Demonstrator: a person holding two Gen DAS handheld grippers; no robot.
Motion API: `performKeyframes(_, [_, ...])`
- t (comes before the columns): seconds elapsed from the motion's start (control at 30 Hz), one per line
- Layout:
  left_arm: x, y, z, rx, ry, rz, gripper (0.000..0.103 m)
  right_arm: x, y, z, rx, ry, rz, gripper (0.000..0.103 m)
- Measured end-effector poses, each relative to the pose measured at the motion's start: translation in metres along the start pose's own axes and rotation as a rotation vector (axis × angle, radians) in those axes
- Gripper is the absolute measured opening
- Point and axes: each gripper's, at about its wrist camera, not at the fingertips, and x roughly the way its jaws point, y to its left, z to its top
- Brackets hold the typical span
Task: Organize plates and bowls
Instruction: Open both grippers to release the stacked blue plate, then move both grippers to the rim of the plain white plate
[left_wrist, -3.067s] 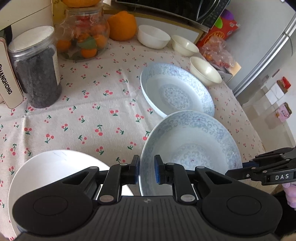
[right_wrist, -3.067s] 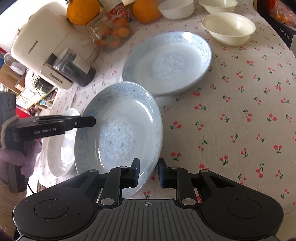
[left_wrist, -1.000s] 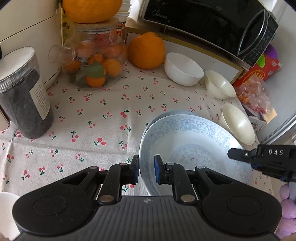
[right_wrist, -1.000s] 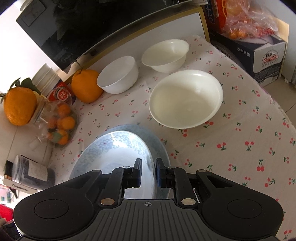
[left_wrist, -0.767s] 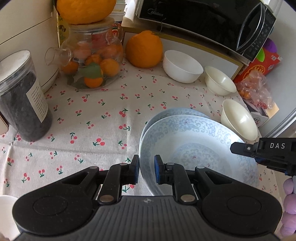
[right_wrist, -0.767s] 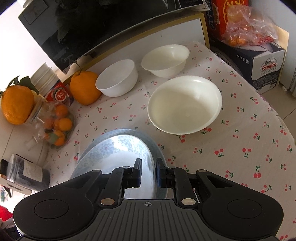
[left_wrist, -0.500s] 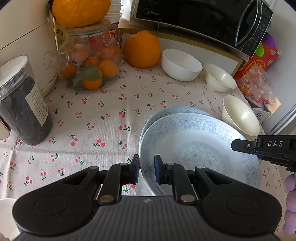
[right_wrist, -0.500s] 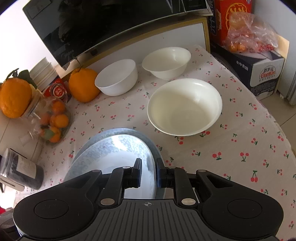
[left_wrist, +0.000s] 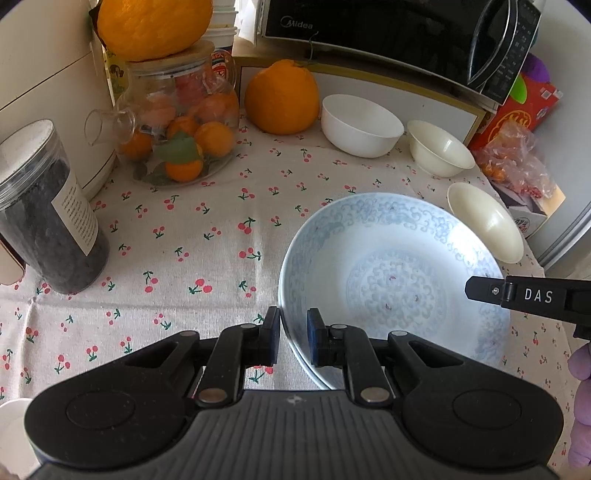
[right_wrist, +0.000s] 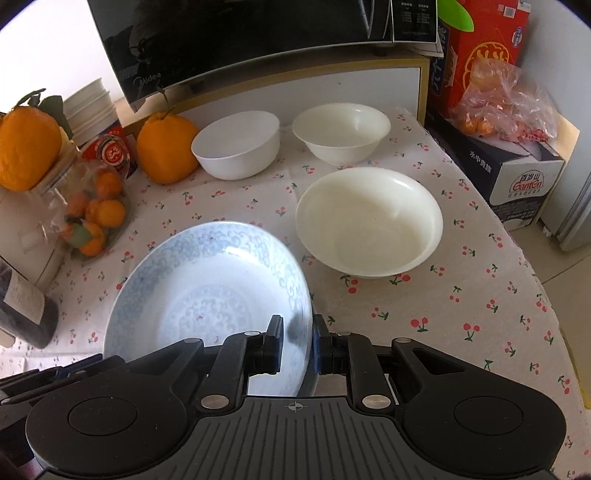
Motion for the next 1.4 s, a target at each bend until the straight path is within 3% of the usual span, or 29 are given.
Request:
performKeyframes(0.6, [0.0, 0.001, -0.001, -0.008, 0.008, -0.009, 0.014, -0.001, 0.001, -0.003, -0.027, 0.001, -0.012, 0.019])
performKeyframes(0.73, [0.0, 0.0, -0.001, -0.009, 0.01, -0.021, 0.023, -0.001, -0.002, -0.003, 0.004, 0.012, 0.014, 0.027])
performKeyframes(0.87, [-0.001, -0.001, -0.001, -0.008, 0.008, -0.02, 0.026, -0.002, -0.002, -0.003, 0.033, 0.025, 0.047, 0.04])
performKeyframes(1.23, [-0.006, 0.002, -0.003, -0.015, -0.007, -0.024, 0.077, -0.004, -0.001, -0.005, 0.056, 0.045, 0.073, 0.074])
performKeyframes(1.4, [-0.012, 0.003, -0.008, 0.001, -0.01, -0.025, 0.088, -0.007, -0.001, -0.005, 0.053, 0.045, 0.077, 0.079])
